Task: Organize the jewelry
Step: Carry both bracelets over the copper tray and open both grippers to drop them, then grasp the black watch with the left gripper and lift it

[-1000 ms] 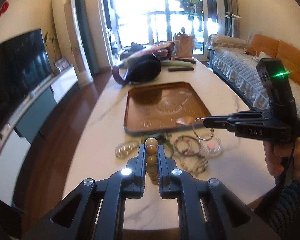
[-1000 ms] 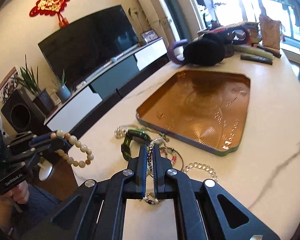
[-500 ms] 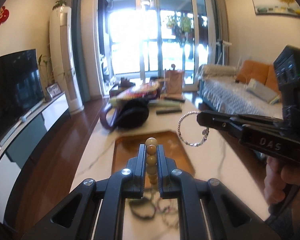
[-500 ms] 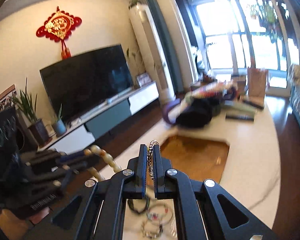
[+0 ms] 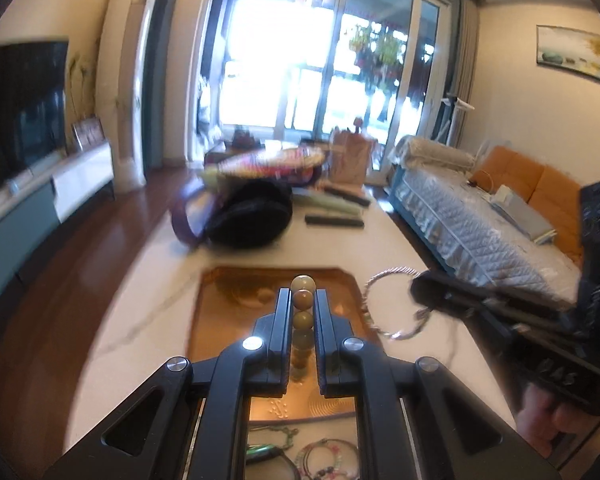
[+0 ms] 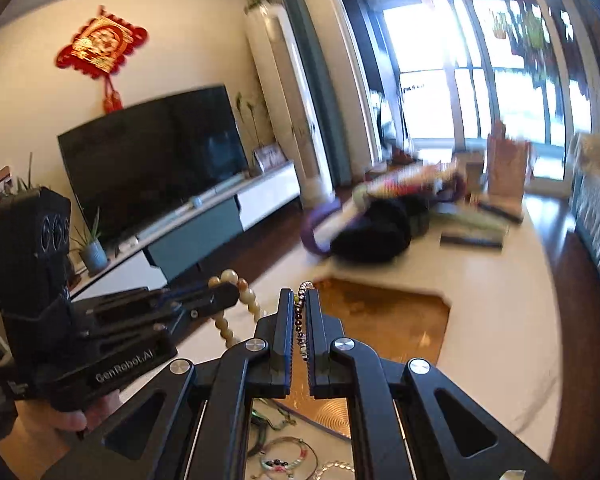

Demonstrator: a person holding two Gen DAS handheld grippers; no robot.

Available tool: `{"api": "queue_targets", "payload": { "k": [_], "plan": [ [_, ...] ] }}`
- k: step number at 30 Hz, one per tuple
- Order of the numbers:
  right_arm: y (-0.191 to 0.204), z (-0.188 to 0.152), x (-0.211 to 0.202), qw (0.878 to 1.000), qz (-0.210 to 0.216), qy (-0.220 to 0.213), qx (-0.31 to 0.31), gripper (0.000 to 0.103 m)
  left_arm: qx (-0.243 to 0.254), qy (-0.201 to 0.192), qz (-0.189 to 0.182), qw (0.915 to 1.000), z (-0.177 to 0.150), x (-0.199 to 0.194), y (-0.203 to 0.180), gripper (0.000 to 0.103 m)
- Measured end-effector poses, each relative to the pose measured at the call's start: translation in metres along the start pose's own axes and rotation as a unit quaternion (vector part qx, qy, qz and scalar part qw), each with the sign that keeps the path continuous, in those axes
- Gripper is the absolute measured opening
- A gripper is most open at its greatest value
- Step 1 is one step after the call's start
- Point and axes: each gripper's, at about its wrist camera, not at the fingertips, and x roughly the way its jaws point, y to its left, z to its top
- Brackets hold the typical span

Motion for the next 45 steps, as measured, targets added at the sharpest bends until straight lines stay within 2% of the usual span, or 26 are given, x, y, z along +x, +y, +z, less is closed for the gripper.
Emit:
{"api": "queue_targets", "payload": {
  "k": [5,8,14,18,21,24,26,28,29,30,31,36,40,45],
  "plan": [
    [-0.030,-0.029,0.063,0.997,0.007,0.073,0.033,0.005,-0.070,0.072,-0.052,0.9936,-0.018,0.063,0.031,0.010],
    [-0.045,-0.047,0.091,0.993,0.005,0.107,0.054,0.005,-0.088,0.100,-0.060,0.9893,-0.032,0.089,0.041,0.010],
    [-0.069,-0.064,0.113,0.987,-0.016,0.140,0.079,0.005,-0.108,0.141,-0.029,0.9837,-0.052,0.124,0.058,0.010],
    [-0.074,-0.070,0.120,0.984,-0.050,0.155,0.068,0.005,-0.055,0.155,0.029,0.9859,-0.063,0.131,0.047,0.010],
    [-0.077,-0.076,0.121,0.982,-0.081,0.158,0.067,0.005,-0.018,0.162,0.069,0.9841,-0.068,0.133,0.037,0.010],
    [-0.077,-0.078,0.120,0.980,-0.099,0.163,0.057,0.005,0.017,0.143,0.101,0.9843,-0.068,0.121,0.026,0.010],
    [-0.076,-0.077,0.117,0.979,-0.109,0.165,0.055,0.007,0.031,0.131,0.118,0.9839,-0.066,0.110,0.023,0.017],
    [-0.076,-0.075,0.109,0.979,-0.099,0.164,0.070,0.023,0.036,0.125,0.124,0.9837,-0.067,0.099,0.018,0.040],
    [-0.076,-0.073,0.105,0.980,-0.092,0.158,0.077,0.051,0.036,0.121,0.123,0.9843,-0.066,0.095,0.017,0.063],
    [-0.076,-0.071,0.098,0.982,-0.089,0.146,0.081,0.075,0.039,0.108,0.123,0.9857,-0.067,0.085,0.015,0.078],
    [-0.074,-0.069,0.089,0.983,-0.095,0.132,0.082,0.080,0.045,0.097,0.126,0.9862,-0.067,0.077,0.014,0.081],
    [-0.064,-0.063,0.052,0.986,-0.101,0.111,0.067,0.080,0.062,0.079,0.139,0.9852,-0.069,0.040,0.016,0.087],
    [-0.053,-0.061,0.012,0.985,-0.145,0.078,0.041,0.080,0.032,0.069,0.130,0.9887,-0.074,0.005,0.028,0.087],
    [-0.033,-0.061,-0.011,0.993,-0.093,0.077,-0.004,0.080,0.042,0.080,0.116,0.9892,-0.094,-0.020,0.032,0.087]
  ]
}}
